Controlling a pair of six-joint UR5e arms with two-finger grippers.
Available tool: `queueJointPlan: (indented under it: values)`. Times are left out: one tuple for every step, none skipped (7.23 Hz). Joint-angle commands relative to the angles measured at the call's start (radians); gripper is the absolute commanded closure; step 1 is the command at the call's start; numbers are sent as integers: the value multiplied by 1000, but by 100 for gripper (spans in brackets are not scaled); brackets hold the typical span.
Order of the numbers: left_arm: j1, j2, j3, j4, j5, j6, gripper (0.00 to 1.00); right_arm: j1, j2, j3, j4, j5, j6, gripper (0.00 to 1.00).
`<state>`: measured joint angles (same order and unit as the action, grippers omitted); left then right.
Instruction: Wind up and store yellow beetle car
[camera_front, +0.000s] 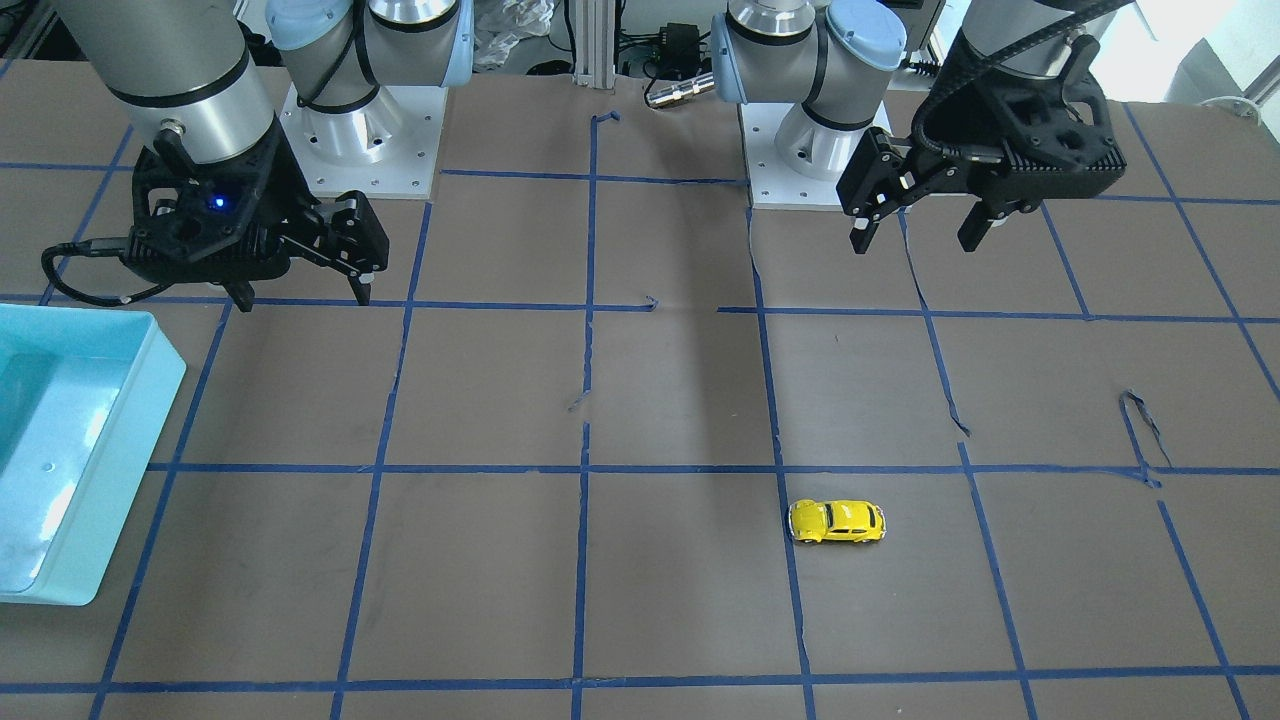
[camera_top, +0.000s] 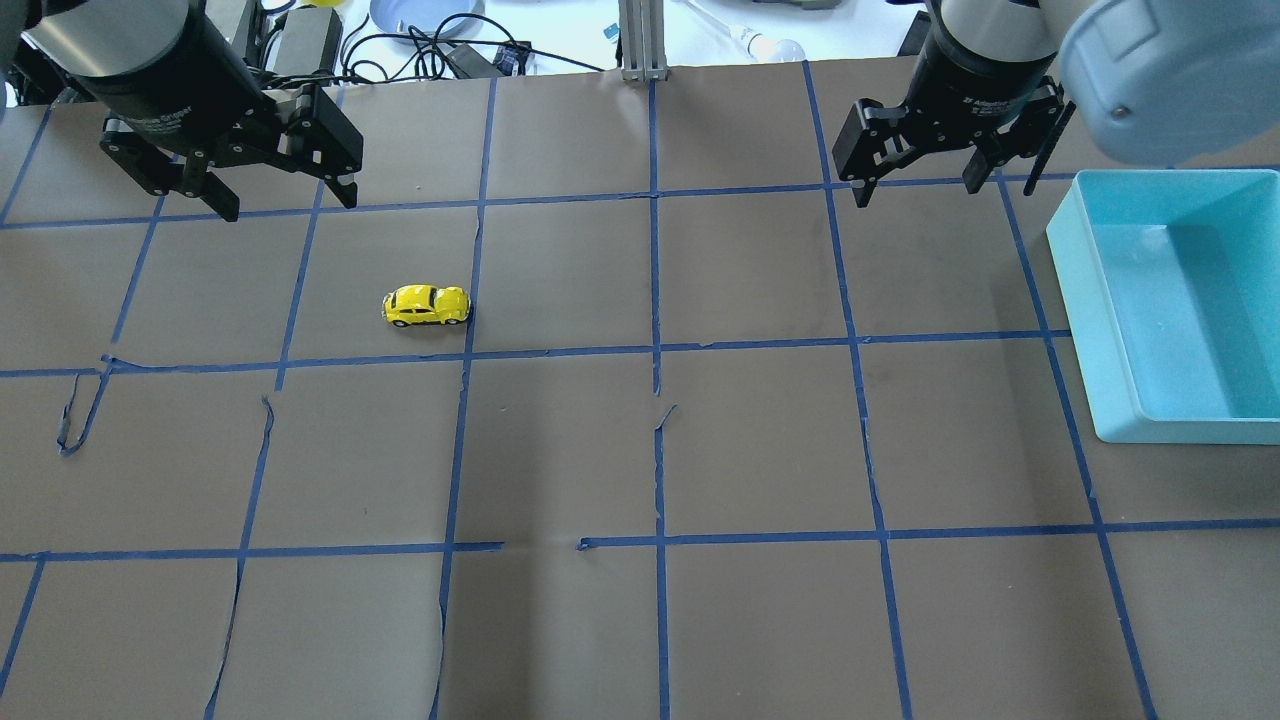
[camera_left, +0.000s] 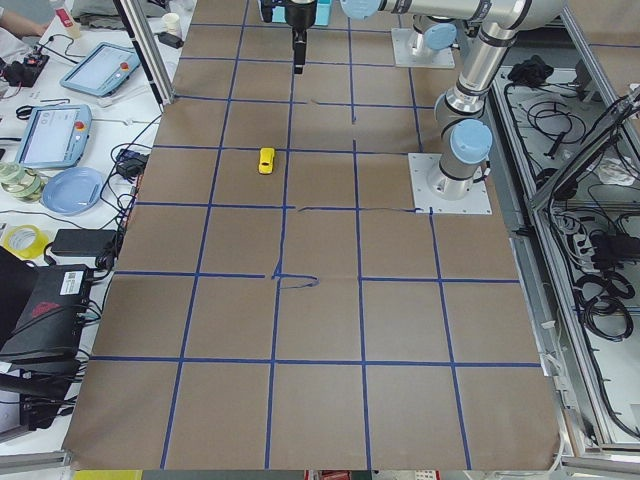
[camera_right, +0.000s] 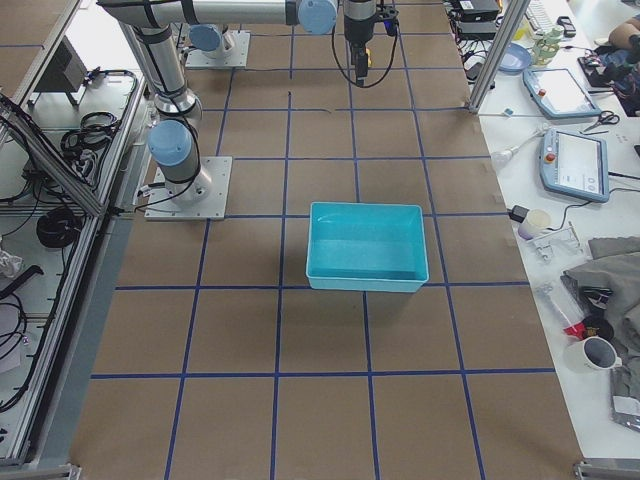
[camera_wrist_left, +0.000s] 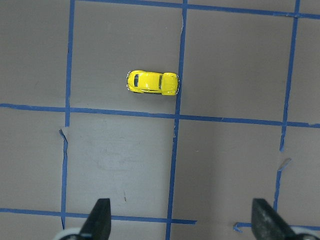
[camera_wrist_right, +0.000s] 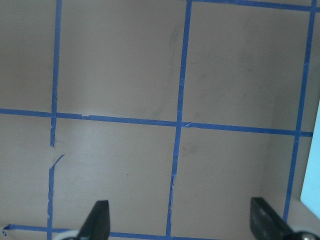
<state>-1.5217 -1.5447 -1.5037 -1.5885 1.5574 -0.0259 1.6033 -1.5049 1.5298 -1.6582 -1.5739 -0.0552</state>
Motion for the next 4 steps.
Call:
queueJointPlan:
  values:
    - [0,-2,0,-4,0,1,0,0,0,1,0,0,0,0]
    - [2,-3,2,-2,1,39,0,0,0,1,0,0,0,0]
    - [5,-12,-13,10,1,188,0,0,0,1,0,0,0,0]
    - [11,-55,-20,25,-8,393,1,1,0,1,0,0,0,0]
